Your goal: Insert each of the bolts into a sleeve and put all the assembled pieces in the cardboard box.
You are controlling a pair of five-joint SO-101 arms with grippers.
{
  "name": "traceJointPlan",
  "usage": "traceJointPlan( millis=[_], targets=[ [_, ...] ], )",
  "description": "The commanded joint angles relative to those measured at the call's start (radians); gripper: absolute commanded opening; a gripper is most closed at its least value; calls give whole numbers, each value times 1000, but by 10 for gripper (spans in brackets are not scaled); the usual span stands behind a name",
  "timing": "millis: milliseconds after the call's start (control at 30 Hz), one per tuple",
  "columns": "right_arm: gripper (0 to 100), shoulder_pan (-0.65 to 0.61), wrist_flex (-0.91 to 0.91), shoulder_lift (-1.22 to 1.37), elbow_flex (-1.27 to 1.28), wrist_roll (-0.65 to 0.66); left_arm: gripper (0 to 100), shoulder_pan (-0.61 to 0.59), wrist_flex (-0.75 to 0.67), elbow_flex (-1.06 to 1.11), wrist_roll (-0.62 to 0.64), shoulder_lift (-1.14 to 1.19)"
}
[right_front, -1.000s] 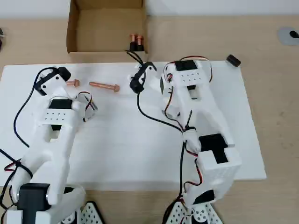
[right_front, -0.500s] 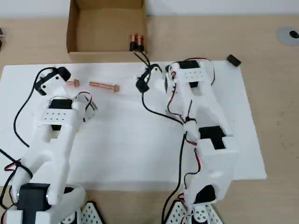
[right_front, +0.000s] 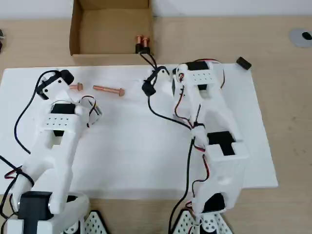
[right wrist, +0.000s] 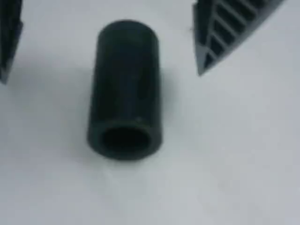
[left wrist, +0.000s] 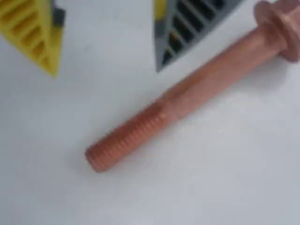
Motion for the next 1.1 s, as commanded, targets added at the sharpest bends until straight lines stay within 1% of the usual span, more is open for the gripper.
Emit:
traceJointPlan(
  millis=[0,133,233,400,533,667,733,1067],
  targets=[
    [288,-2,21,-10,-59,-2,153,9,-12,-5,-9,-5],
    [200,-2,21,-10,-58,-2,153,9,-12,-5,-9,-5],
    [173,-2,21,-10,-58,-2,153,9,-12,-5,-9,-5],
    [174,-2,14,-8,-58,0,153,9,-12,-5,-9,-5],
    [182,-12,12,-4,-58,40,153,9,-12,-5,-9,-5],
    [275,-21,-5,-2,-56,81,153,9,-12,-5,-23,-5],
    [295,-24,-5,-2,-54,92,152,9,-12,-5,-34,-5],
    [284,-27,0,-2,-51,129,152,9,-12,-5,-35,-5]
  ],
)
